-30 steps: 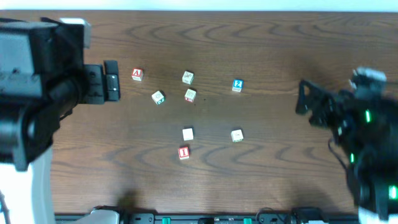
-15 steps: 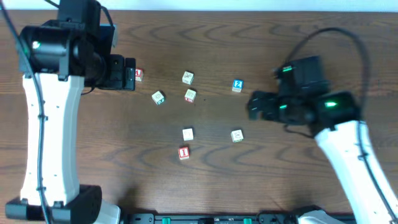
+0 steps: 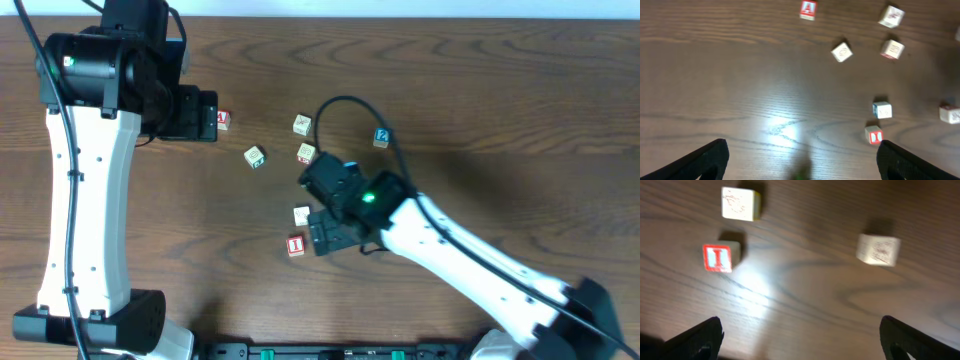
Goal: Spell out Ai2
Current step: 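Grasp the red 'I' block with the right gripper and lift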
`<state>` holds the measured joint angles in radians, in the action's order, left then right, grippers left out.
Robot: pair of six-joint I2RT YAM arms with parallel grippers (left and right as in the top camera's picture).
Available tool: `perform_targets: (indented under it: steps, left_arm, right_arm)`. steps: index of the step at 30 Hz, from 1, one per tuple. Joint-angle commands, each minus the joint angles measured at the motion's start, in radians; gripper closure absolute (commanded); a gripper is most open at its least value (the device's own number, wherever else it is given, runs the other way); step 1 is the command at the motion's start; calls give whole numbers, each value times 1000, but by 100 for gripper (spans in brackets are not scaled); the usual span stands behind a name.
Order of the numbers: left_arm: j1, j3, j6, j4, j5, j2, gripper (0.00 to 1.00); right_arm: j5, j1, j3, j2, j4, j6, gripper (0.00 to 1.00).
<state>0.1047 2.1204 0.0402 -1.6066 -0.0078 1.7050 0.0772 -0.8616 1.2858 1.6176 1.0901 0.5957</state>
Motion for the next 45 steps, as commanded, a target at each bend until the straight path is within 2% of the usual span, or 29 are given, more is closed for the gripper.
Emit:
perform_targets:
  steps: [1, 7, 10, 11, 13, 22, 29, 41, 45]
  left_arm:
    - [-7, 6, 87, -6, -80, 0, 5]
    - [-7, 6, 95, -5, -91, 0, 5]
    - [-7, 6, 95, -9, -91, 0, 5]
    - [-7, 6, 95, -10, -90, 0, 5]
    - [-7, 6, 95, -12, -89, 0, 5]
    - [-7, 6, 95, -19, -89, 0, 5]
    - [-7, 6, 95, -19, -88, 0, 5]
    - [-7, 6, 95, -19, -88, 0, 5]
    - [-7, 6, 95, -18, -88, 0, 5]
  right_arm:
    - [-23, -36, 14, 51, -52, 25, 1]
    - [-93, -92, 14, 161, -138, -31, 1]
    - [-93, -114, 14, 203, -148, -31, 11]
    - [-93, -122, 14, 212, -158, -31, 12]
    - [-93, -137, 14, 221, -182, -32, 6]
    - [-92, -175, 1, 234, -270, -31, 9]
    - [-45, -174, -57, 234, -351, 63, 14]
    - [-40, -175, -106, 260, -426, 101, 21]
    - [-40, -181, -110, 287, -449, 107, 31]
